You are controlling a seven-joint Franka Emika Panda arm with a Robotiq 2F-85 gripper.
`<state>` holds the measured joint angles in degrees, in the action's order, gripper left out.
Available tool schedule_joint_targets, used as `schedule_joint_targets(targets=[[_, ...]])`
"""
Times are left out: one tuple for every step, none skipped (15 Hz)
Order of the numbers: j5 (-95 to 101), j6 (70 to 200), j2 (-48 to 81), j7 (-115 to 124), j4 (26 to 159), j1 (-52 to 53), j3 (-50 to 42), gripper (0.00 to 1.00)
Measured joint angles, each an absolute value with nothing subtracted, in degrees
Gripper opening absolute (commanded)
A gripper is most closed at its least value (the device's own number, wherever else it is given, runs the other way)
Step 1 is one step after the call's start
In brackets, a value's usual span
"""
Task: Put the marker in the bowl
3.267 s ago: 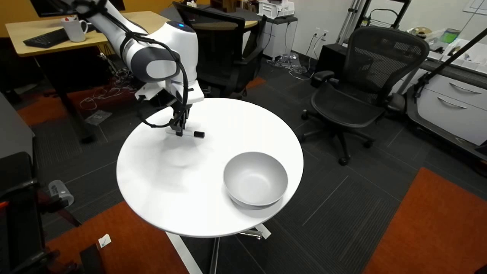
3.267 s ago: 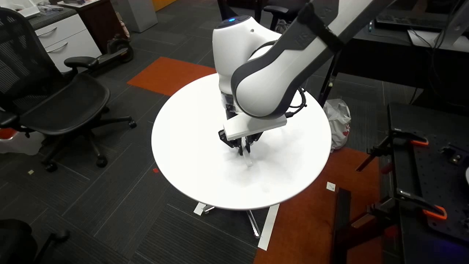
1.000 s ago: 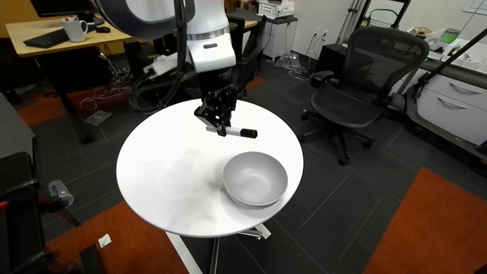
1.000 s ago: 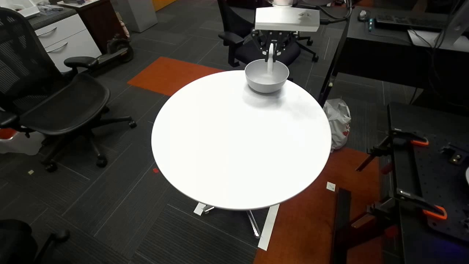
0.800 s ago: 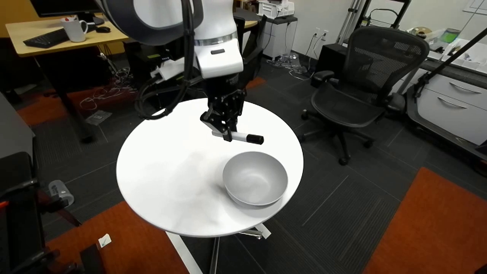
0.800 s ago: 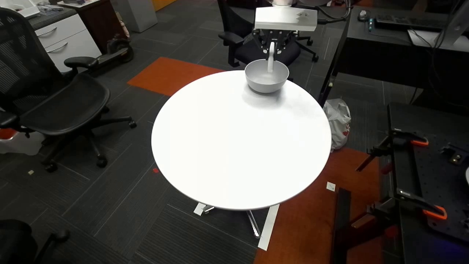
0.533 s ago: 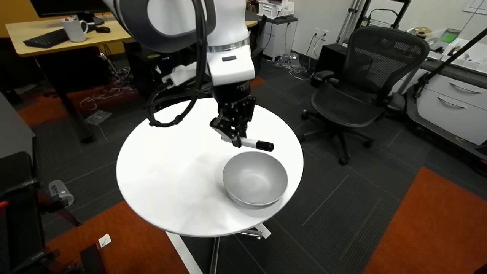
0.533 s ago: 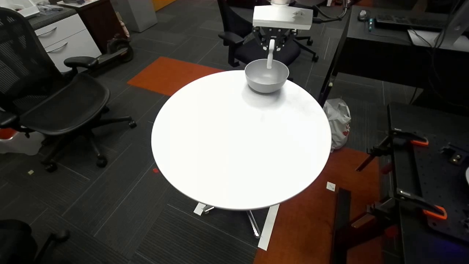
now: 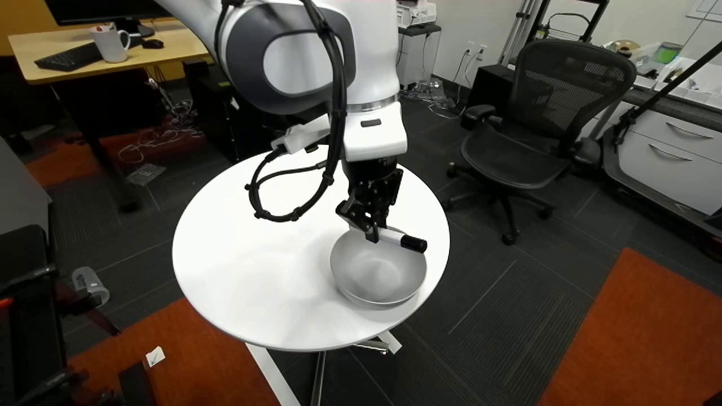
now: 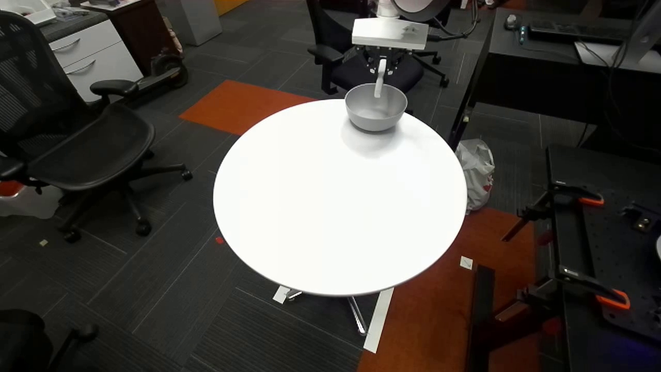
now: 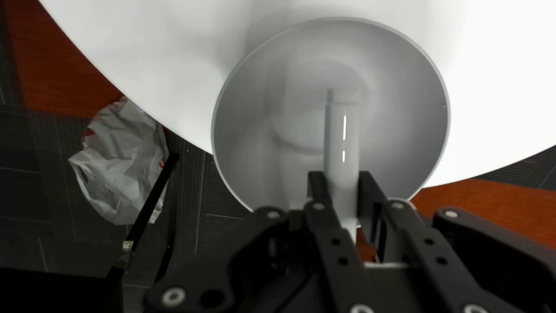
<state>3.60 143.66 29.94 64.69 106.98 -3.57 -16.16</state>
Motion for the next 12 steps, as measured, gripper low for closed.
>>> schedule_joint_targets(targets=[[3.2,143.7,30.7,64.7,106.4,-3.7,-16.2,0.59],[2.9,143.7,31.3,64.7,105.9,-3.7,-16.2,0.66],[2.7,143.6,31.9,64.7,105.4,-3.8,-16.2,0.75],[2.5,143.6,32.4,64.7,105.0,-3.8,-16.2,0.84],[2.3,143.6,32.7,64.7,104.7,-3.8,-16.2,0.90],[2.1,143.6,33.0,64.7,104.4,-3.8,-16.2,0.97],[1.9,143.6,33.3,64.7,104.2,-3.8,-16.2,1.00],[1.8,143.6,33.4,64.7,104.0,-3.8,-16.2,1.00],[1.6,143.6,33.5,64.7,103.9,-3.8,-16.2,1.00],[1.3,143.6,33.6,64.7,103.7,-3.8,-16.2,1.00],[1.1,143.6,33.6,64.7,103.7,-3.8,-16.2,1.00],[0.9,143.6,33.7,64.7,103.6,-3.8,-16.2,1.00]])
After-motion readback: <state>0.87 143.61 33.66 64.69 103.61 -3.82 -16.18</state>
